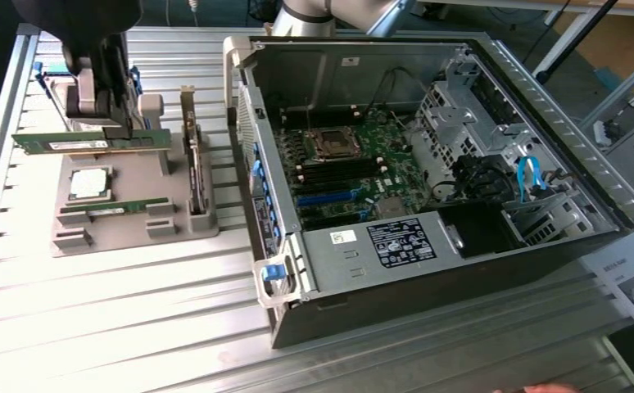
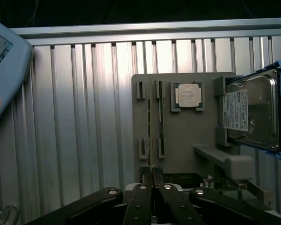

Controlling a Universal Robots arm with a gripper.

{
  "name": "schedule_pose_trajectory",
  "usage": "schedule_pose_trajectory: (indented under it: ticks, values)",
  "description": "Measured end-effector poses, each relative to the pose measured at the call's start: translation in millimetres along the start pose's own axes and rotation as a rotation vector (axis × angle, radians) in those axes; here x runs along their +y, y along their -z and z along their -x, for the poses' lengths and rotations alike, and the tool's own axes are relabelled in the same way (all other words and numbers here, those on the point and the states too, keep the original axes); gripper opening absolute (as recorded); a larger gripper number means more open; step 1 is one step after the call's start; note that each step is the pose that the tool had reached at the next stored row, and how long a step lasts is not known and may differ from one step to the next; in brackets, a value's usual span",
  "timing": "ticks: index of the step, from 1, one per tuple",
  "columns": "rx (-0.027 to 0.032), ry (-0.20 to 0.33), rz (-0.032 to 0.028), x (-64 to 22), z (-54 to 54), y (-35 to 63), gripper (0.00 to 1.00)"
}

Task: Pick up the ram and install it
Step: 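Pick up the ram and move it above insertion slot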

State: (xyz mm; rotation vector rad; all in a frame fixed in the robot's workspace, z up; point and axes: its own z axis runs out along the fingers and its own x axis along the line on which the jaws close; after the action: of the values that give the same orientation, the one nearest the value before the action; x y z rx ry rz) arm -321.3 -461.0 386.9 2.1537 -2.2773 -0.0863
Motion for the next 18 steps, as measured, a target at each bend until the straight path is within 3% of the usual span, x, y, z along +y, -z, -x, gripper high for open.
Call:
schedule_pose_trajectory:
  ticks: [18]
  values:
    - [0.0,0.0,0.0002,-30.8,1.8,2.5,0.12]
